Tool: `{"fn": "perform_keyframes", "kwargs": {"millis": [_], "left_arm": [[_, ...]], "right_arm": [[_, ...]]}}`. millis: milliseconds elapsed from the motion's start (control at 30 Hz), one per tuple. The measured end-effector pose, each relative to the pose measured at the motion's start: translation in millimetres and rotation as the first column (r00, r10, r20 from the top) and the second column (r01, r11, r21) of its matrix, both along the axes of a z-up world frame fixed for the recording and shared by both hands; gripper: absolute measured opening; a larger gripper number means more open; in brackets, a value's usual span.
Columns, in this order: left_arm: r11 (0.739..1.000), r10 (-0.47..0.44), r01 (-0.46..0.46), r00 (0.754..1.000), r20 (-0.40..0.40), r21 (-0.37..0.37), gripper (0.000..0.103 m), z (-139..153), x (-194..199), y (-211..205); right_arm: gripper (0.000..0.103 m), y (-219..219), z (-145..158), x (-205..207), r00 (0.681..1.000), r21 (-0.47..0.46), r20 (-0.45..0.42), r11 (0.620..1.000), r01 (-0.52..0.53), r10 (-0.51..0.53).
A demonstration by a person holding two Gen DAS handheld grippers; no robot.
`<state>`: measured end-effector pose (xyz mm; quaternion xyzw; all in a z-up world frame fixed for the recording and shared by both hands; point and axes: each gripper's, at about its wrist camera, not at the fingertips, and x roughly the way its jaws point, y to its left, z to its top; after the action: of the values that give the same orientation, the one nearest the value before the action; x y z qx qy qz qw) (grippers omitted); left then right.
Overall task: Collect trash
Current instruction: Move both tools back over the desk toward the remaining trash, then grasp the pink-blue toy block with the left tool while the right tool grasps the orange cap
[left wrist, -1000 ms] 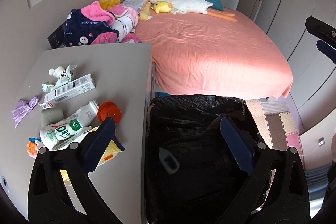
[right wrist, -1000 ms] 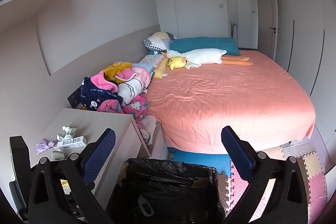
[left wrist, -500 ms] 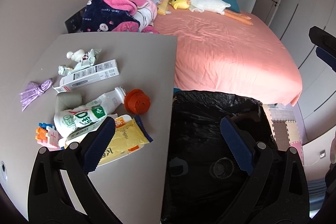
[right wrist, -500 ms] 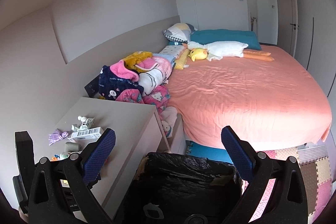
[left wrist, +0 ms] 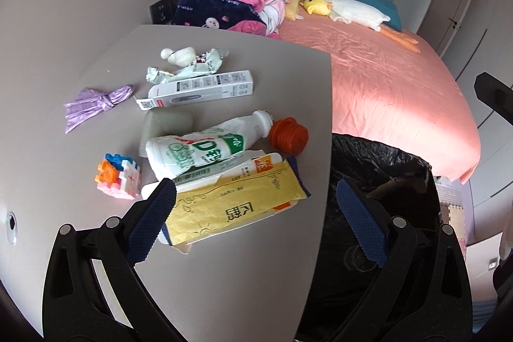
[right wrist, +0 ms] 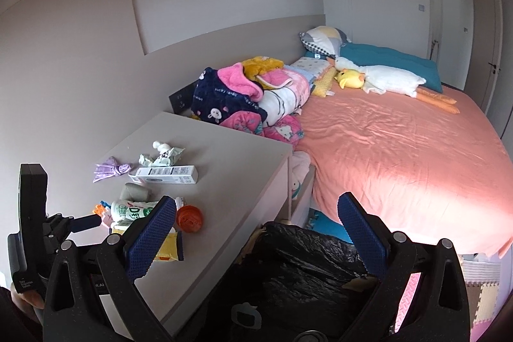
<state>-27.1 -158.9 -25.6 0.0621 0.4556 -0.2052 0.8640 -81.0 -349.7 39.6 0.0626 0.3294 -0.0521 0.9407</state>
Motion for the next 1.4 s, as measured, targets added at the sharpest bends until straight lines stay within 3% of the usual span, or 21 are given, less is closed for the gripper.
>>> {"fn": "perform_keyframes", "kwargs": {"millis": [633,1000,1400], "left_arm": [[0.985,0.172,-0.172,0.984,-0.044,0.003,0.097,-23.9,16.5,84.2],[0.961,0.275,-0.275,0.960,-0.049,-0.004,0.097,-45.2,50.2,124.5],[0.955,0.295,-0.292,0.951,-0.094,0.043,0.097,-77.7,91.1,133.3]], "right_arm": [[0.096,56.0,-52.6,49.8,0.990,0.010,-0.107,0.995,-0.096,0.096],[0.081,65.5,-88.2,82.8,0.978,0.026,-0.180,0.994,-0.105,0.108],[0.076,73.1,-125.3,118.1,0.955,0.056,-0.277,0.994,-0.097,0.108]]}}
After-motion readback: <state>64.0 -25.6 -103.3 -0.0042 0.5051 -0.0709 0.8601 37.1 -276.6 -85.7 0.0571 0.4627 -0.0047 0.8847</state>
